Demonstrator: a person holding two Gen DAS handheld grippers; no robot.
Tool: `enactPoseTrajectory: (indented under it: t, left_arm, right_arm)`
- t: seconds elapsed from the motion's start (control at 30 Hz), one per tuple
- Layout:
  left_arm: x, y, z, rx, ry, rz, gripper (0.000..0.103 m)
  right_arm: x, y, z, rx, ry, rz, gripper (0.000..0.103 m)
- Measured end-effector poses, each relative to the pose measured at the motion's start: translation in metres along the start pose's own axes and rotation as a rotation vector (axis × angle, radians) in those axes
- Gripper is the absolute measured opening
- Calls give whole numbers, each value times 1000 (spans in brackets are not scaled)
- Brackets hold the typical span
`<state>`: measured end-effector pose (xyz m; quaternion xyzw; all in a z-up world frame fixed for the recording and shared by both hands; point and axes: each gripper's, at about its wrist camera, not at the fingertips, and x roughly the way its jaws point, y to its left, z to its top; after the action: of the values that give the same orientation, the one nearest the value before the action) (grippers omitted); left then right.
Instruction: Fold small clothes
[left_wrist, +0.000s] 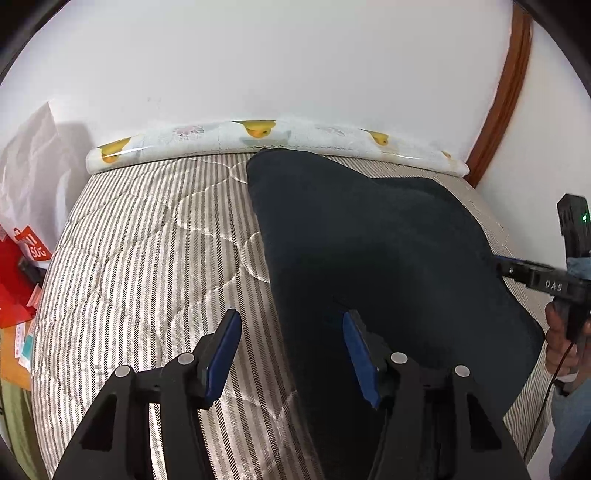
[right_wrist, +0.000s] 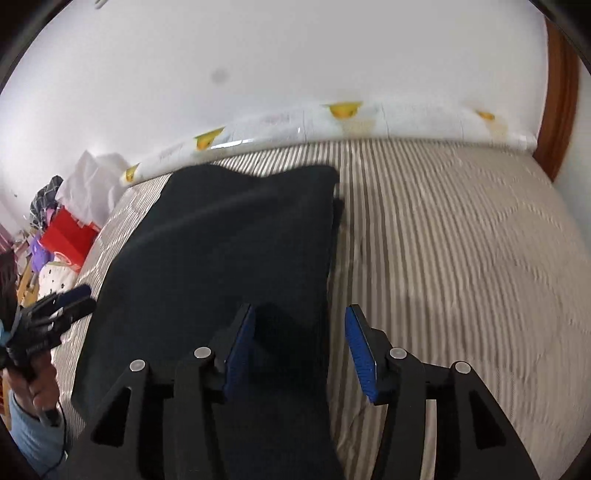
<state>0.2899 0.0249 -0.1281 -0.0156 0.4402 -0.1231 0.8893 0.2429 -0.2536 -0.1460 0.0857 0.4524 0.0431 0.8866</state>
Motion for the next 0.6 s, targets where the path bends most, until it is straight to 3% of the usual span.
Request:
enactPoseTrajectory:
  t: [0.07, 0.1, 0.13, 0.3, 0.47, 0.6]
  left_arm:
    - [1, 1, -2, -1, 6, -10, 56]
    - [1, 2, -2, -2, 8, -12, 57]
    - [2, 2, -3, -4, 9, -12, 57]
    - [3, 3, -6, -9, 20, -18, 58]
    - [-4, 0, -9, 0, 24, -12, 58]
    - [-13, -2, -15, -1, 30, -22, 58]
  right_arm:
    - [1, -1, -8, 21, -8, 17, 33]
    - [0, 0, -11, 27, -10, 42, 15]
    - [1, 1, -12, 28, -12, 74, 8]
    - [-27, -6, -18, 61, -128, 72, 6]
    - [-10, -12, -23, 82, -53, 15, 5]
    - [-25, 4, -22, 45, -77, -104, 10]
